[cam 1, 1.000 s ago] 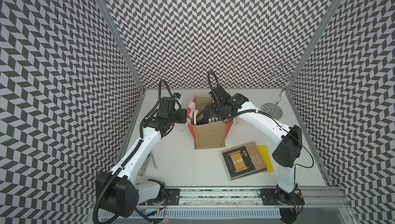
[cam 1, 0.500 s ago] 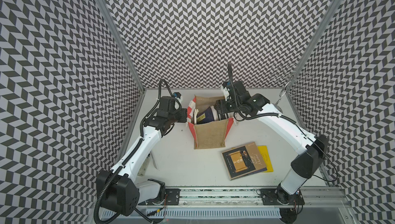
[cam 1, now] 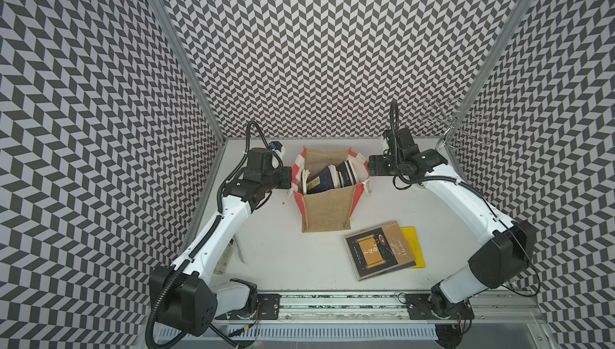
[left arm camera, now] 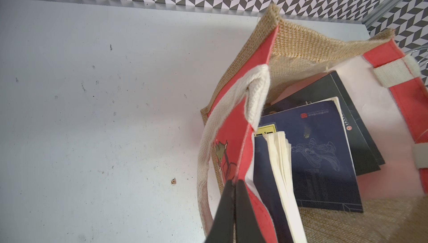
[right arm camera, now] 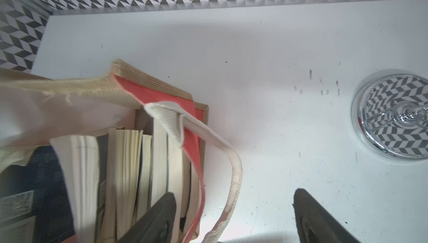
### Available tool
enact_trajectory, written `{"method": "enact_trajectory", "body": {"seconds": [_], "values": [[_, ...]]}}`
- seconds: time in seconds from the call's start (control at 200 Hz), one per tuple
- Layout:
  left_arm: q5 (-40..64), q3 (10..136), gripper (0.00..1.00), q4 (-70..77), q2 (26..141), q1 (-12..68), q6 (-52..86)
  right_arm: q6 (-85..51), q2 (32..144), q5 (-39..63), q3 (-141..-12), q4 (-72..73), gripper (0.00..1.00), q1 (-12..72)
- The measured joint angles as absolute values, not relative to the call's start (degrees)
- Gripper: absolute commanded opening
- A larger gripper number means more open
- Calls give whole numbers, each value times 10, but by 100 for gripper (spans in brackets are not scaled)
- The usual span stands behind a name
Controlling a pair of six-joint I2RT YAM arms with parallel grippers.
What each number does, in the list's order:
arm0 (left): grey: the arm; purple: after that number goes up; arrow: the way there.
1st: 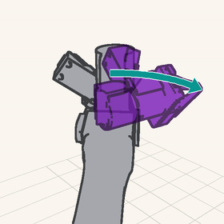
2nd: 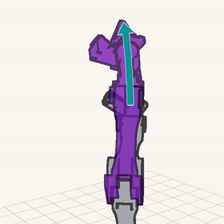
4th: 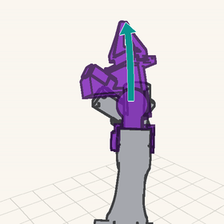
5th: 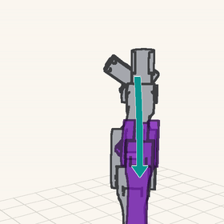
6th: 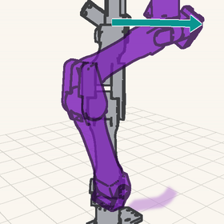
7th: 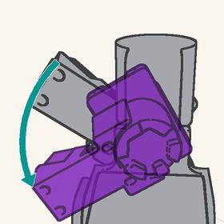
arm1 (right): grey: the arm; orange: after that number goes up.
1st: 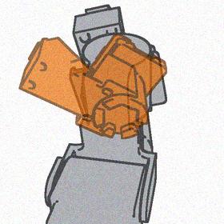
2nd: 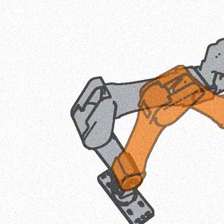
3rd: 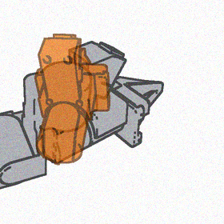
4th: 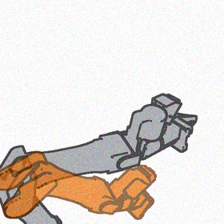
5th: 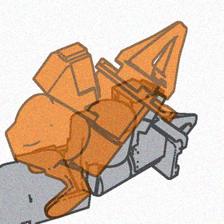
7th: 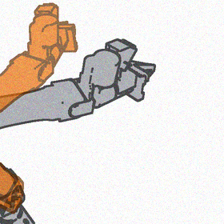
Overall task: Put the books into the canvas bag
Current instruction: Adjust the canvas bag at the center of the board.
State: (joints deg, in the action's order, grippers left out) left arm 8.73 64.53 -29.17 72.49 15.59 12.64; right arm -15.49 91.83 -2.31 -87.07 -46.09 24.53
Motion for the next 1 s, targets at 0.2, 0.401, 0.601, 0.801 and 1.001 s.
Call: {"method": "enact_trajectory", "body": {"seconds": [0.2, 0.401, 0.601, 0.801, 1.001], "values": [[89, 645, 0, -292, 725, 159, 127, -137, 976, 53, -888, -458, 27, 246], [97, 648, 0, -288, 730, 161, 127, -128, 972, 134, -891, -447, 0, 249], [119, 667, 0, -271, 731, 183, 132, -131, 913, 157, -896, -427, 0, 315], [124, 673, 0, -270, 731, 244, 132, -131, 886, 168, -927, -426, 0, 358], [115, 664, 0, -276, 726, 240, 138, -135, 886, 133, -927, -447, 0, 345]]}}
